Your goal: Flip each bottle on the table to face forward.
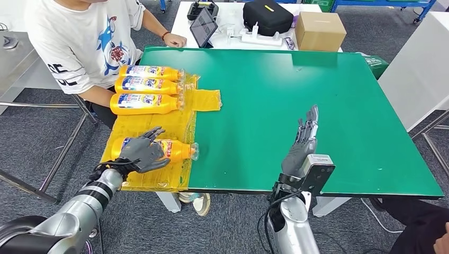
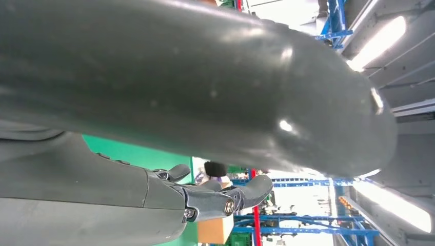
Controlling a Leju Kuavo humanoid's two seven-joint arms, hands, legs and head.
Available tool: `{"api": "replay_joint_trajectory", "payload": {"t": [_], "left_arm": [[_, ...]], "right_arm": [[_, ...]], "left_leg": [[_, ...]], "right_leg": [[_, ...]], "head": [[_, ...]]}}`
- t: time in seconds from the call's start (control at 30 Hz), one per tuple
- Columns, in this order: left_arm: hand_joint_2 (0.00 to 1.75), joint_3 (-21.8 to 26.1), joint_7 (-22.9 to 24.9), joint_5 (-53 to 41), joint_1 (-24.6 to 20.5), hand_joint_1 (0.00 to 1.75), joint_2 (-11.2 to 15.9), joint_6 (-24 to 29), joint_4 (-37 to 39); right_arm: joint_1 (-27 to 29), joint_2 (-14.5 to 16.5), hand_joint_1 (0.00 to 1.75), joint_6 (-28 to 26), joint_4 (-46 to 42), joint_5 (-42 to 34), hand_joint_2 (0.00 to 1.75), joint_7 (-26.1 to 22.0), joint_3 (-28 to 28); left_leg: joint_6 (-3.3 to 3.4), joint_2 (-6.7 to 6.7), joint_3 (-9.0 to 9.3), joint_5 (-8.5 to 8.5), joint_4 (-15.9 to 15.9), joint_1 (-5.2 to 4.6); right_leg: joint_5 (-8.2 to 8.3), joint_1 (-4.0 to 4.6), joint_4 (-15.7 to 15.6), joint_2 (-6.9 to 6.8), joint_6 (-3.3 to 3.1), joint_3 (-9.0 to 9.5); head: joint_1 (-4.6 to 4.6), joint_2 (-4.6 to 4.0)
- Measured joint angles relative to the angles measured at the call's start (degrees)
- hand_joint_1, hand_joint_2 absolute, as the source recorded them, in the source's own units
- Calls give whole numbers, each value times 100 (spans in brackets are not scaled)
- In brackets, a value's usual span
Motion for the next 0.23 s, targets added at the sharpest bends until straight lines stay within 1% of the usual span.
{"api": "replay_joint_trajectory", "payload": {"t": [0.1, 0.17, 0.23], "left_arm": [[0, 290, -500, 750, 113, 0, -7, -324, -70], [0, 514, -761, 1145, 258, 0, -62, -334, -184], [0, 647, -850, 1296, 353, 0, -112, -301, -271]], "right_arm": [[-36, 5, 0, 36, 119, 26, 0, -4, -14], [-39, 8, 0, 57, 186, 61, 0, -16, -24], [-40, 10, 0, 65, 232, 76, 0, -25, -31]], "left_leg": [[0, 0, 1, 0, 0, -2], [1, 1, -5, 1, 0, -3], [2, 1, -9, 2, 1, -4]], "right_leg": [[-1, -3, 0, -2, -1, -6], [0, -4, 0, -2, -1, -14], [0, -4, 0, -2, 0, -16]], "head": [[2, 0], [3, 0], [3, 0]]}}
